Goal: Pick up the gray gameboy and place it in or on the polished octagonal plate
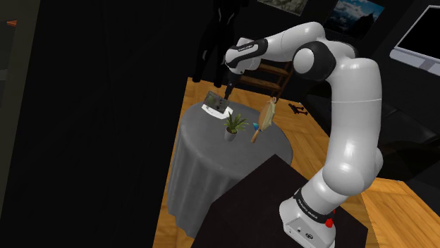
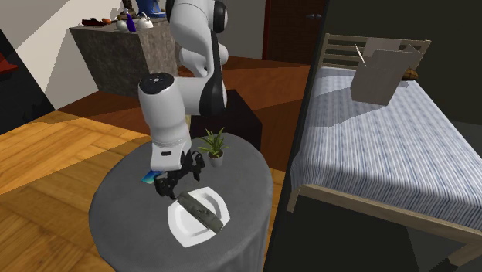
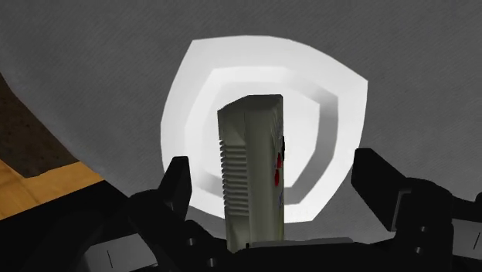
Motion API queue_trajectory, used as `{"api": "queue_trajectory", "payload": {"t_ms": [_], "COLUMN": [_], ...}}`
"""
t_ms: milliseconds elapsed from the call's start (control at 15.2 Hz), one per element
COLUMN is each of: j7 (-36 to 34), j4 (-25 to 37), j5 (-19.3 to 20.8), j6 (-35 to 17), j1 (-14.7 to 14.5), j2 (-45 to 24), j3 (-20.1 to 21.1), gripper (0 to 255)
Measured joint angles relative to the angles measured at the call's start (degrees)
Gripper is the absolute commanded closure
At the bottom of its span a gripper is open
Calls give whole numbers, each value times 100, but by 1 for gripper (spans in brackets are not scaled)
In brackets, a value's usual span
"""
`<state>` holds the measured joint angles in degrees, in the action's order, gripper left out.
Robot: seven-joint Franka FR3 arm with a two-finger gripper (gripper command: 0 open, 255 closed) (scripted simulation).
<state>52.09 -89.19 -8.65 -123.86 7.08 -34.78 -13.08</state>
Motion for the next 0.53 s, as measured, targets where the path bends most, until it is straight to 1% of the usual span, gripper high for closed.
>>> {"api": "queue_trajectory", "payload": {"t_ms": [132, 396, 528], "j7": [-1, -38, -45], "j4": [108, 270, 321], "j5": [4, 70, 77], "j6": [93, 507, 573], "j1": [13, -8, -7], "j2": [-18, 246, 259], "j3": [-4, -46, -50], "gripper": [0, 0, 0]}}
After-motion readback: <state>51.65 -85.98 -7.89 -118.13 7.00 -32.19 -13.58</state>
